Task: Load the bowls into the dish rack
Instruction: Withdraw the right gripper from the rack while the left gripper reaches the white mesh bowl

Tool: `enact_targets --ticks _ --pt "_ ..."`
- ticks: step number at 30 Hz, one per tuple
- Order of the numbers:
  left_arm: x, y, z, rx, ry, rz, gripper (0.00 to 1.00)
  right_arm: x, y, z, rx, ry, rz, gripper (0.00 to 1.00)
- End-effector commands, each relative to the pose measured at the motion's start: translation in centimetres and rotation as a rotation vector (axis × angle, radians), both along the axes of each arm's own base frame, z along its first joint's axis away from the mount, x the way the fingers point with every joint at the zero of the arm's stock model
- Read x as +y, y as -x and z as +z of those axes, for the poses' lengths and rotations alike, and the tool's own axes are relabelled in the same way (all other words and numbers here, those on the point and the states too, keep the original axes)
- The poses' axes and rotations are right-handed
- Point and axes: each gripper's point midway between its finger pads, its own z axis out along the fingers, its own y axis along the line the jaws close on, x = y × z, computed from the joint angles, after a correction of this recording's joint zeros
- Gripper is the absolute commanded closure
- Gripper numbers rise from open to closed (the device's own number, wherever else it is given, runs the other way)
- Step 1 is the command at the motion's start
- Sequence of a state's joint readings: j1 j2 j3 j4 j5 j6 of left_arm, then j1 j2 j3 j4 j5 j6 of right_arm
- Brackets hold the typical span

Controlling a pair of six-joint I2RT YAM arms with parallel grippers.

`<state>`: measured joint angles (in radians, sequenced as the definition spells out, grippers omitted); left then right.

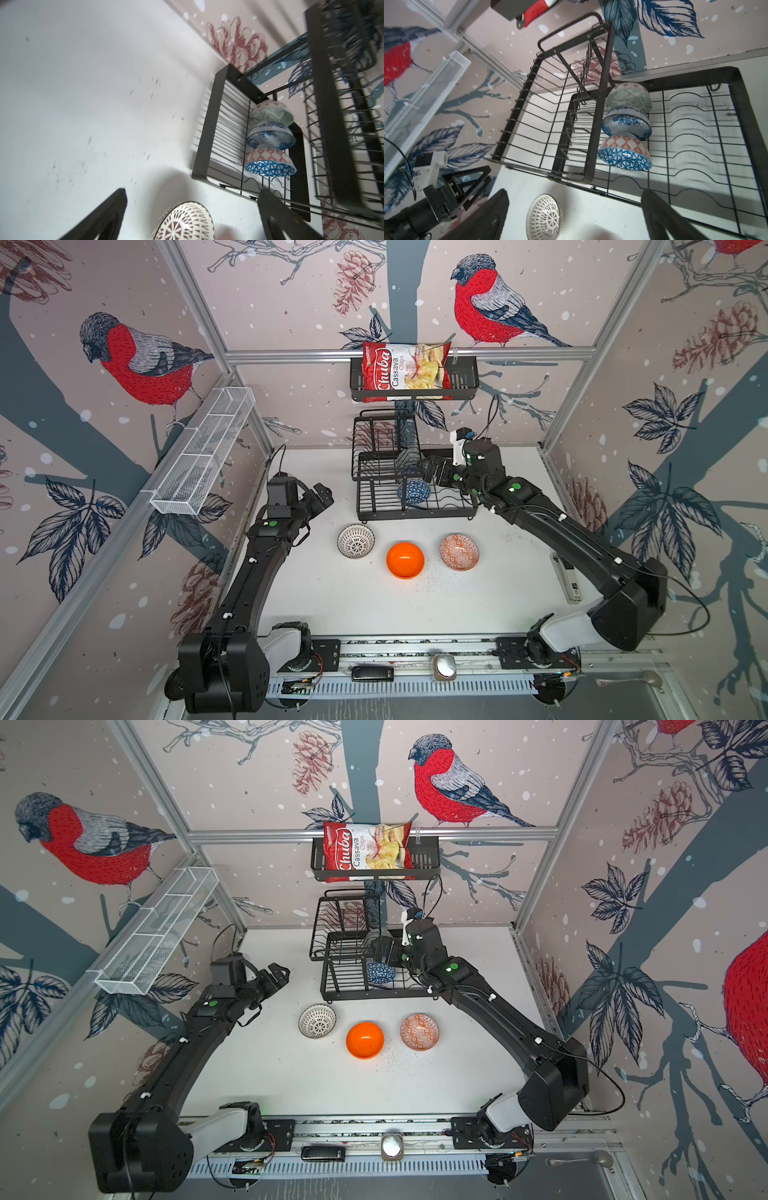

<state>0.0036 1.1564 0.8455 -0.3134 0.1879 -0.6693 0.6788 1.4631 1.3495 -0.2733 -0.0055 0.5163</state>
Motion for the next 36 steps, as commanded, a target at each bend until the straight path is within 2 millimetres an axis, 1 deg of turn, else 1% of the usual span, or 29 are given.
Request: enact_targets --ticks 1,5,8,10,12,16,19,21,23,26,27,28,32,36 --pt "-1.3 0.5 -2.3 0.043 0.097 -0.020 0.02 -1.1 0.2 -1.8 -0.043 0.126 0.001 0.00" --pt "-1.7 1.9 -5.6 0.115 0.120 -0.026 0.02 -1.0 0.7 -2.7 -0.069 0.131 0.036 0.00" --pt "-2.0 2.9 -7.2 0.147 0.140 -0.036 0.02 -0.7 0.8 -3.1 -0.079 0.157 0.069 0.00" --pt "-2.1 3.3 -7.7 0.151 0.137 -0.044 0.02 -0.2 1.0 -3.0 -0.101 0.173 0.106 0.00" --pt "-2.1 3.7 -8.3 0.161 0.138 -0.046 0.02 0.5 1.7 -2.6 -0.134 0.194 0.157 0.00" --pt "-2.6 4.5 -9.3 0.171 0.162 -0.059 0.02 1.4 3.9 -2.0 -0.230 0.263 0.225 0.00" --pt "-2.6 4.7 -9.6 0.168 0.157 -0.065 0.02 1.6 5.5 -2.3 -0.292 0.256 0.261 0.00" --pt "-2.9 4.6 -9.5 0.160 0.161 -0.082 0.02 1.5 6.2 -2.7 -0.324 0.233 0.271 0.00" --pt "-3.4 4.3 -9.1 0.144 0.152 -0.106 0.02 1.1 6.4 -3.5 -0.355 0.229 0.255 0.00" --pt "-3.7 4.0 -8.4 0.128 0.085 -0.120 0.02 0.8 6.5 -5.1 -0.355 0.265 0.227 0.00" --pt "-3.9 3.9 -8.3 0.124 0.073 -0.129 0.02 0.5 6.8 -4.8 -0.374 0.263 0.218 0.00" --pt "-4.1 3.9 -8.3 0.121 0.067 -0.136 0.02 0.3 7.0 -5.1 -0.390 0.273 0.209 0.00" --pt "-4.3 4.1 -8.6 0.132 0.057 -0.148 0.02 0.0 7.7 -6.6 -0.417 0.317 0.190 0.00" --pt "-4.8 4.5 -8.7 0.132 0.045 -0.163 0.02 -0.1 8.8 -8.4 -0.427 0.294 0.196 0.00"
